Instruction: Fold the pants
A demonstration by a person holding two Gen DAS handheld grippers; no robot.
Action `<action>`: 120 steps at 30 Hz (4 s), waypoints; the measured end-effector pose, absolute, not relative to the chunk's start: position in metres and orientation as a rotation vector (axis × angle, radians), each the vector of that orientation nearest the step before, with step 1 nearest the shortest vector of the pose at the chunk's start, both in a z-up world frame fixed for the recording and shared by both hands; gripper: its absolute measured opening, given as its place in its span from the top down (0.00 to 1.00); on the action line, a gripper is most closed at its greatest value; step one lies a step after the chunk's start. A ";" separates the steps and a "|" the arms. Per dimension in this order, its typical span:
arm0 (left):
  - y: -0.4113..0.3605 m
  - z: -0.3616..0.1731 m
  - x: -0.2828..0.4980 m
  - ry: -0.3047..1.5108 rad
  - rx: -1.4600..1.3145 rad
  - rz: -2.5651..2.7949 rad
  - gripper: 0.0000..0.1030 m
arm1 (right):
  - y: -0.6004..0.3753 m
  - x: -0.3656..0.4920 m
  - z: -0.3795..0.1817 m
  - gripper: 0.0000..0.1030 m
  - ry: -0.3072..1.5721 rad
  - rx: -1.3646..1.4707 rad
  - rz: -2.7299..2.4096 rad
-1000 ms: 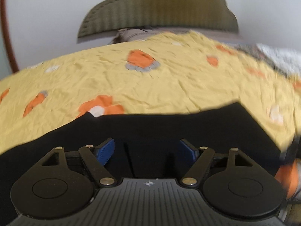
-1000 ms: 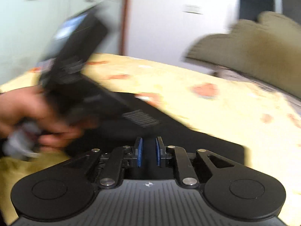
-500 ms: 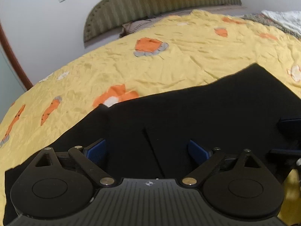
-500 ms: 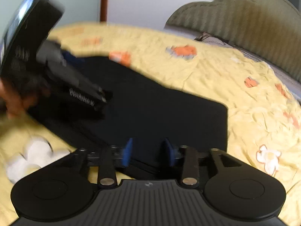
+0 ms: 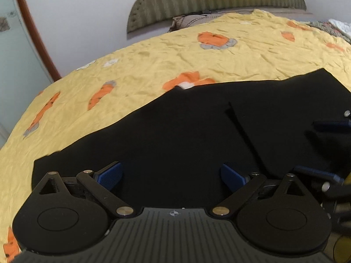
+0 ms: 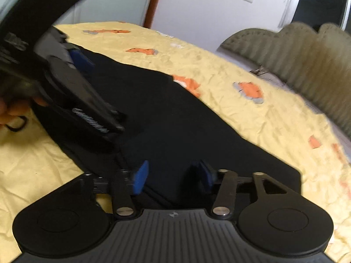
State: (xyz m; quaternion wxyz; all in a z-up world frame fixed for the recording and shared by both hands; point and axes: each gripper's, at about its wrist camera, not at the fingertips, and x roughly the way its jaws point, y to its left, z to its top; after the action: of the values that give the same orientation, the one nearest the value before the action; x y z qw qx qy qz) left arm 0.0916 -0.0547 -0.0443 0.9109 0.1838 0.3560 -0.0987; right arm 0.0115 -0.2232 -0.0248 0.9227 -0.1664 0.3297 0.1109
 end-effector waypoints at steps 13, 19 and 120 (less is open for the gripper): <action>-0.009 -0.022 0.085 0.750 0.159 -0.210 0.02 | -0.330 0.023 -0.005 0.41 0.623 0.040 -0.001; -0.068 -0.023 0.097 0.758 0.188 -0.317 0.02 | -0.450 0.055 -0.022 0.40 0.697 0.417 0.033; 0.241 -0.092 0.152 0.907 -1.261 -0.158 0.84 | -0.052 0.056 0.039 0.87 0.522 -0.114 0.795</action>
State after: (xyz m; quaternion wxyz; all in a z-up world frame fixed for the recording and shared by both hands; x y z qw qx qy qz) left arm 0.1516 0.2409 -0.0916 0.7104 -0.5685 0.4088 -0.0713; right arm 0.0559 -0.0522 0.0395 0.8874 -0.0547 0.2512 0.3827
